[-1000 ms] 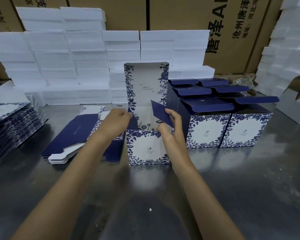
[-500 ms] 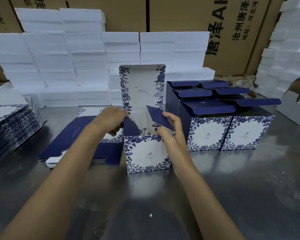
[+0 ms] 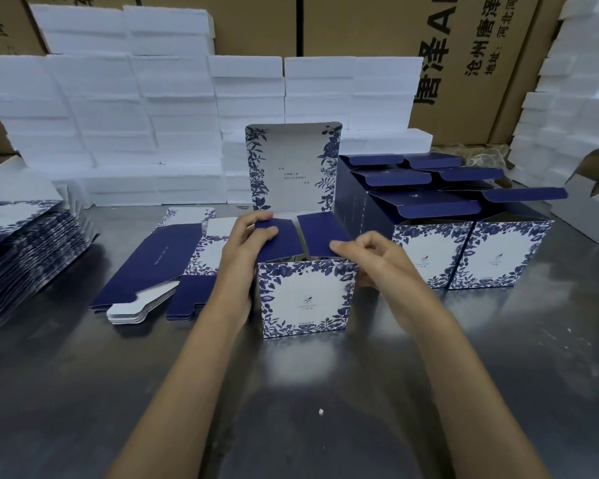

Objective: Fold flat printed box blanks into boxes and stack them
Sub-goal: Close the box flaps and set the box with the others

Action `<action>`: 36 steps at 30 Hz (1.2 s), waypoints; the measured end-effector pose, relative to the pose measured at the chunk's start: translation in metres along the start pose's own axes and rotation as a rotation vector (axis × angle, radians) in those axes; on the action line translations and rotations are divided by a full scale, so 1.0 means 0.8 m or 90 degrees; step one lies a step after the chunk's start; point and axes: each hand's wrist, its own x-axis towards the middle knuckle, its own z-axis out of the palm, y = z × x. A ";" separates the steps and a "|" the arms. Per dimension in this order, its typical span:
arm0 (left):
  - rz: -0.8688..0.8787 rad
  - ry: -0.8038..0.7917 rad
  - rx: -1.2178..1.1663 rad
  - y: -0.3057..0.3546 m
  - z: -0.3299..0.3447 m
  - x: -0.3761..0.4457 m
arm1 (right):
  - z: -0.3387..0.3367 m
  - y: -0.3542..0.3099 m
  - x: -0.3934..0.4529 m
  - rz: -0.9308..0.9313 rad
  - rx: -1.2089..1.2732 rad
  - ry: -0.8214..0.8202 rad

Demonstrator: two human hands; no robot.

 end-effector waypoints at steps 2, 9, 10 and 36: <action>0.004 -0.005 -0.003 0.001 -0.002 0.000 | -0.011 -0.011 -0.002 0.044 -0.039 -0.076; 0.001 -0.007 -0.019 -0.002 -0.001 -0.003 | -0.021 -0.043 -0.006 0.058 -0.161 -0.137; 0.001 -0.007 -0.025 -0.002 -0.001 -0.004 | -0.021 -0.044 -0.007 0.056 -0.169 -0.143; -0.003 -0.041 -0.005 -0.002 -0.010 -0.002 | -0.022 -0.051 0.023 0.037 -0.255 -0.126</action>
